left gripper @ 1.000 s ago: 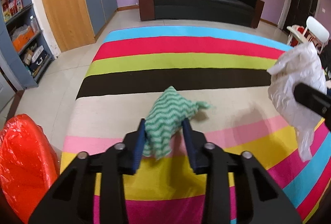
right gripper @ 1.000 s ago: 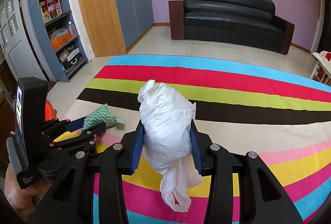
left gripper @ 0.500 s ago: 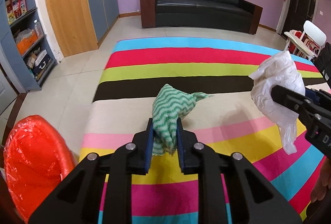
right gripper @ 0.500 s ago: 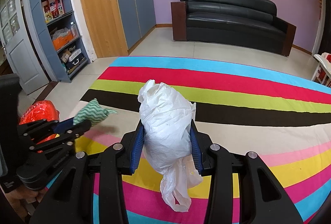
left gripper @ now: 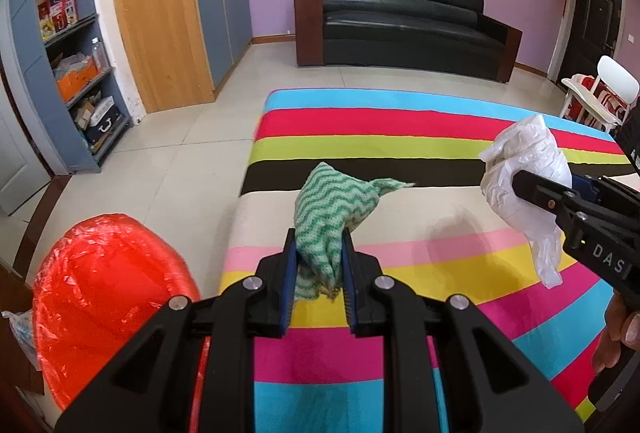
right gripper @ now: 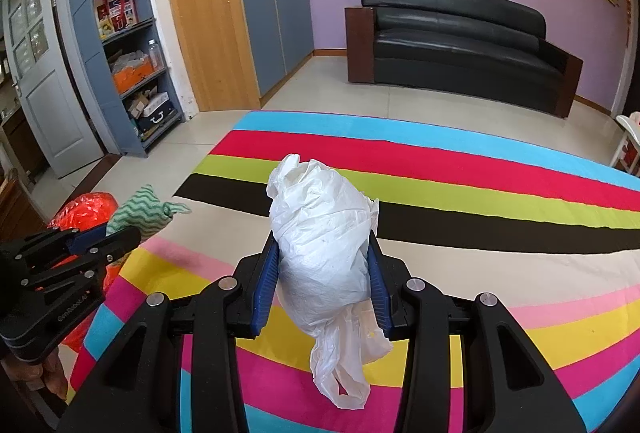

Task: Collect trash
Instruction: 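Carry the green cloth and white plastic bag over the red bin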

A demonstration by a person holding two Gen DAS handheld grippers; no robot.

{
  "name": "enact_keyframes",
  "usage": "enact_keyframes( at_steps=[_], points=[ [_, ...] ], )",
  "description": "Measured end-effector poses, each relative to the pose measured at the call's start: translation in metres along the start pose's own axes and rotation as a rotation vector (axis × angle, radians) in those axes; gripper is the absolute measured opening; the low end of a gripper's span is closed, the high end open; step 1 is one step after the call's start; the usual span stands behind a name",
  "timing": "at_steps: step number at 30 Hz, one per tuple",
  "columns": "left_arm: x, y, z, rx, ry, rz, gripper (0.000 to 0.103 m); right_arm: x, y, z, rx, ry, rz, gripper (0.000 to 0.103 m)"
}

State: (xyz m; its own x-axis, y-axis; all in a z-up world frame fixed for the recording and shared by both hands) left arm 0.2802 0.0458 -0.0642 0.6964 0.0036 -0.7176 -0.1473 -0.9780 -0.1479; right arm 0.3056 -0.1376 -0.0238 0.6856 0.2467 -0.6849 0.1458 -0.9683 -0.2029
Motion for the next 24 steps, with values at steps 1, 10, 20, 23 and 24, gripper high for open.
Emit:
enact_keyframes(
  at_steps=[1, 10, 20, 23, 24],
  points=[
    [-0.003, -0.002, 0.001, -0.004, 0.002, -0.004, 0.02, 0.0, -0.003, -0.001, -0.004, 0.001, -0.002, 0.039],
    [-0.02, -0.024, 0.007, -0.026, 0.008, -0.039, 0.02, 0.0, -0.025, -0.002, -0.035, 0.007, -0.022, 0.039],
    [-0.042, -0.061, 0.016, -0.062, 0.022, -0.078, 0.02, 0.002, -0.06, 0.0, -0.071, 0.007, -0.061, 0.039],
    [-0.049, -0.072, 0.021, -0.074, 0.023, -0.092, 0.02, 0.004, -0.069, 0.001, -0.08, 0.004, -0.069, 0.039],
    [-0.051, -0.076, 0.023, -0.08, 0.023, -0.097, 0.02, 0.005, -0.072, 0.002, -0.082, 0.003, -0.072, 0.039]
  ],
)
Point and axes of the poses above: each gripper's, at about its wrist camera, not at the fingertips, and x roughly the way its jaws point, y to its right, z to its underside, the point moved 10 cm from there along x, roughly the way its jaws point, and after that the axes turned 11 degrees about x, right-handed, at the moved point
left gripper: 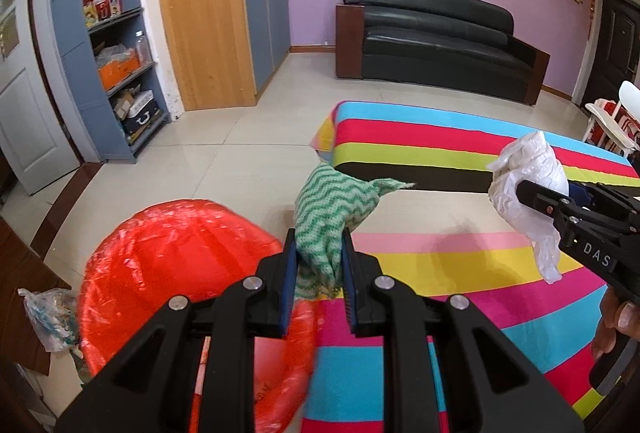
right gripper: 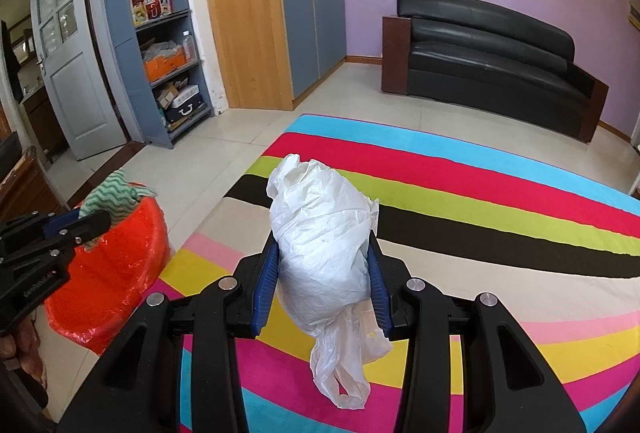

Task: Collect trash
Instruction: 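Carry the green cloth and white plastic bag over the red bin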

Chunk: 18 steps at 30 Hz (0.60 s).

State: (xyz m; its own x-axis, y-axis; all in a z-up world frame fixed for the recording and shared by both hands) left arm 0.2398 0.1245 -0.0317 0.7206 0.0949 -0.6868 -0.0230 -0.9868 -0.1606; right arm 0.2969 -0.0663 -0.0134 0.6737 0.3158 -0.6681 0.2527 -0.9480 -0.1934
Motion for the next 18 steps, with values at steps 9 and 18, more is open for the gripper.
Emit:
enact_keyframes(
  at_steps=[9, 18],
  points=[
    [-0.016, -0.04, 0.014, -0.053, 0.004, -0.046, 0.02, 0.005, -0.033, 0.0, -0.03, 0.002, -0.036, 0.039],
    [-0.032, -0.076, 0.026, -0.107, 0.004, -0.084, 0.02, 0.013, -0.069, 0.006, -0.074, -0.008, -0.072, 0.039]
  ],
)
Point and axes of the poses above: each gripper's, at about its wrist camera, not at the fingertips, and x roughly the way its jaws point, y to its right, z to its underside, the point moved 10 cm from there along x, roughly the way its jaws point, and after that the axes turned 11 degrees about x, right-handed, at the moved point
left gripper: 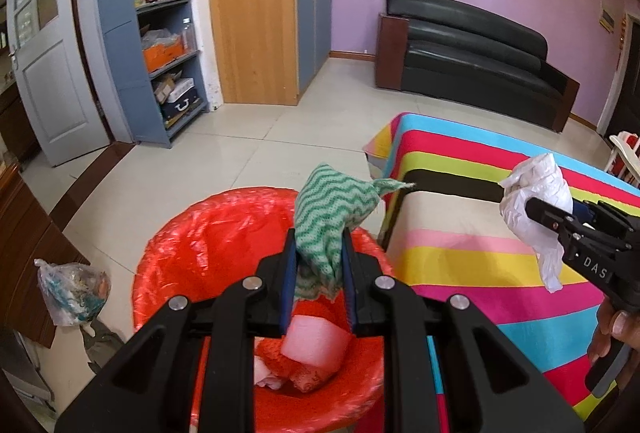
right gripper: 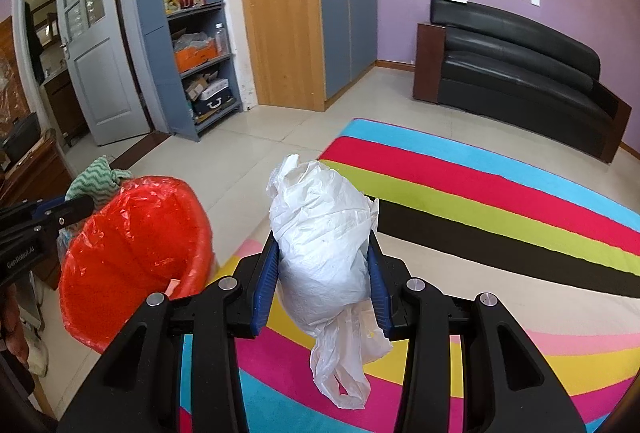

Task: Collect trash
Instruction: 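Carry the green cloth and white plastic bag over the red bin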

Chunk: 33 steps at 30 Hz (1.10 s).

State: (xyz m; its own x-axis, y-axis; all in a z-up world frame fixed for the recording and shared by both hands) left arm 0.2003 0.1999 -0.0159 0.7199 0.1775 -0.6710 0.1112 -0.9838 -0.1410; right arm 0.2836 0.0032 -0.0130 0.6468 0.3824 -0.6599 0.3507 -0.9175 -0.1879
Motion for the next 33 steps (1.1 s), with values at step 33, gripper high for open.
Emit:
enact_keyframes(
  at_steps=[33],
  points=[
    [-0.014, -0.074, 0.027, -0.108, -0.035, -0.077, 0.021, 0.013, -0.114, 0.021, -0.114, -0.037, -0.148, 0.039]
  ],
)
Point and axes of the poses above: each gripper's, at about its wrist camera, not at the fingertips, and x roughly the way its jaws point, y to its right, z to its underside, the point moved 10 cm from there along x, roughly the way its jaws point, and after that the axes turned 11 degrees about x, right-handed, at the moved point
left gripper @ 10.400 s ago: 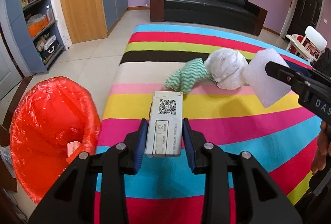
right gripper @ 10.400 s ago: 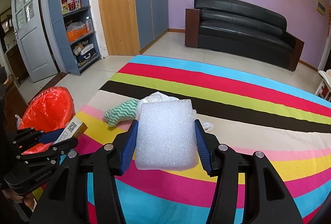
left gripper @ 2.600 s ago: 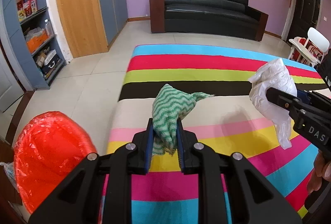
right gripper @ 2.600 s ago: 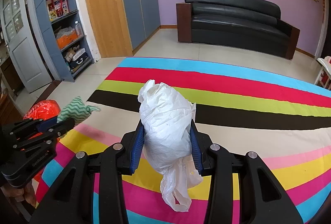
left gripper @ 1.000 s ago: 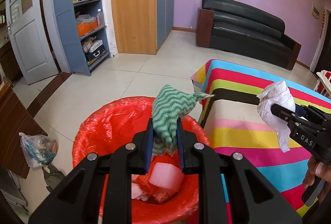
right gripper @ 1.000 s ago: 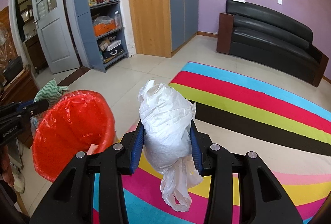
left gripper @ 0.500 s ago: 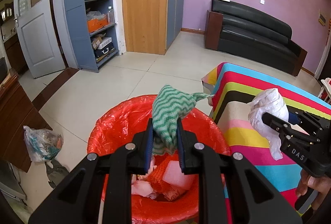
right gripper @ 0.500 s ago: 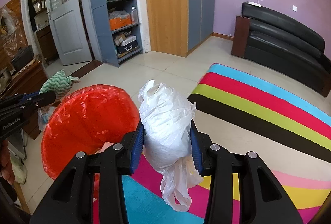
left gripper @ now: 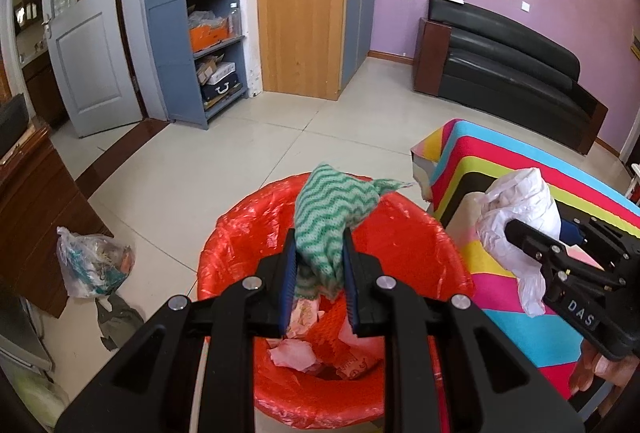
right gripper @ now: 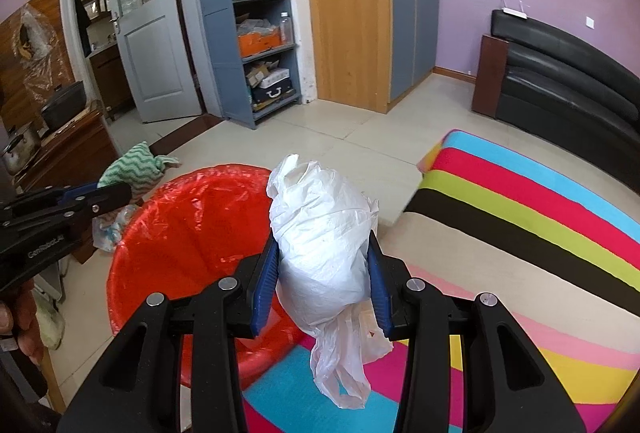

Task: Collect trash
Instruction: 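Carry the green cloth and white plastic bag over the red bin, then open both tools to drop the cloth and plastic bag into the bin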

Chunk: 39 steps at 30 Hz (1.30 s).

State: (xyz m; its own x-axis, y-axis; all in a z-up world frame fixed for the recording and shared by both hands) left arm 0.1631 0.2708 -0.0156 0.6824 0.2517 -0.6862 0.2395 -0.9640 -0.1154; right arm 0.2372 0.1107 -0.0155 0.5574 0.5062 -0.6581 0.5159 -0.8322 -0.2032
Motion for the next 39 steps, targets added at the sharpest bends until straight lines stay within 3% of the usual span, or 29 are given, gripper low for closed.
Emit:
enact_keyframes(
  at_steps=[13, 33, 36, 39],
  points=[
    [0.0, -0.019, 0.006, -0.052, -0.005, -0.012, 0.022, 0.008, -0.04, 0.001, -0.038, 0.003, -0.047, 0.039],
    [-0.007, -0.025, 0.006, -0.081, 0.008, -0.022, 0.022, 0.015, -0.055, 0.007, -0.057, 0.004, -0.103, 0.041],
    [-0.007, -0.026, 0.006, -0.087, 0.005, -0.024, 0.024, 0.016, -0.057, 0.006, -0.062, 0.012, -0.117, 0.043],
    [-0.007, -0.029, 0.006, -0.098, 0.001, -0.025, 0.039, 0.017, -0.058, 0.007, -0.069, 0.018, -0.115, 0.054]
  ],
)
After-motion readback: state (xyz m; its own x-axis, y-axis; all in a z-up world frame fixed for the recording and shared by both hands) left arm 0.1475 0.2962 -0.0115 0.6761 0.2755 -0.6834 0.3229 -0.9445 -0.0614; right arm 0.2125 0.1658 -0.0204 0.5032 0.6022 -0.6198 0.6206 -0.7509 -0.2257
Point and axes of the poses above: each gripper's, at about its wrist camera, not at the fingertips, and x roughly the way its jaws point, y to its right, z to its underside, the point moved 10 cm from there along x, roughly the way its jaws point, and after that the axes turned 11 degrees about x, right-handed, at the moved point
